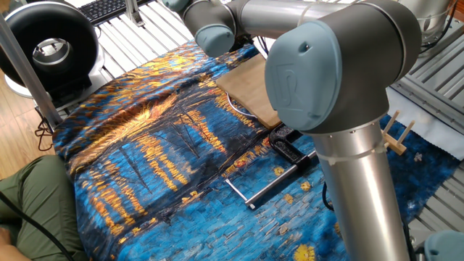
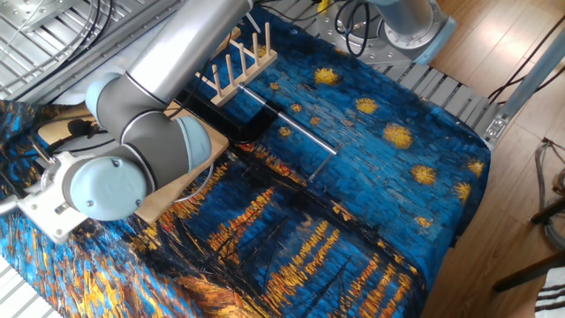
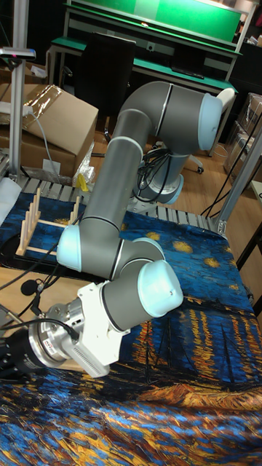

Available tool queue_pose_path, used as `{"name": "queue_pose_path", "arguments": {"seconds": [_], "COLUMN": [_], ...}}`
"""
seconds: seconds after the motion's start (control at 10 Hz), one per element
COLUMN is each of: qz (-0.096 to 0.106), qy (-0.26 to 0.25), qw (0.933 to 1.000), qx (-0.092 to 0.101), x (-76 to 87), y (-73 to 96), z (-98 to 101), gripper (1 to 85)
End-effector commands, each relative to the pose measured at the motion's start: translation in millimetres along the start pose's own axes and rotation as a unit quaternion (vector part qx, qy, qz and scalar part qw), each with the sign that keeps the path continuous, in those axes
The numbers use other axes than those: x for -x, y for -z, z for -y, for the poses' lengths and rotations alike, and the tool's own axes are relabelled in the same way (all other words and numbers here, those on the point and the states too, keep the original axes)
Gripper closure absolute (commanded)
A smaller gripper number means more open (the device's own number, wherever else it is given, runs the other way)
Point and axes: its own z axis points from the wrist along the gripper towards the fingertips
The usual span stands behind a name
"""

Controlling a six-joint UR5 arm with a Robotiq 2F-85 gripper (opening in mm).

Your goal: Put the knife on the knife rack

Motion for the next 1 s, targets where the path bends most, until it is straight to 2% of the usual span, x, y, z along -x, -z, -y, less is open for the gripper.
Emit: {"name": "queue_pose_path", "arguments": {"seconds": [0.0,0.1,0.2,0.3,0.4,0.5,0.7,0.9], "qz": [-0.008,-0.012,-0.018,-0.004,0.006,-0.008,0.002,0.006], "qy": [0.018,0.022,0.011,0.020,0.026,0.026,0.000,-0.002], "qw": [0.9998,0.9997,0.9990,0.9981,0.9982,0.9994,0.9999,0.9998], "qx": [-0.004,0.007,0.040,0.058,0.054,0.021,0.016,0.019], "x": [-1.5,-3.0,-4.4,3.3,8.1,0.9,-1.1,-2.1], "y": [5.3,9.0,8.9,5.2,2.5,-2.4,-17.7,-17.4], "z": [14.7,15.7,1.4,-5.2,1.8,20.9,15.2,12.3], "gripper": [84.7,84.7,83.7,62.0,47.7,42.3,42.0,41.3]}}
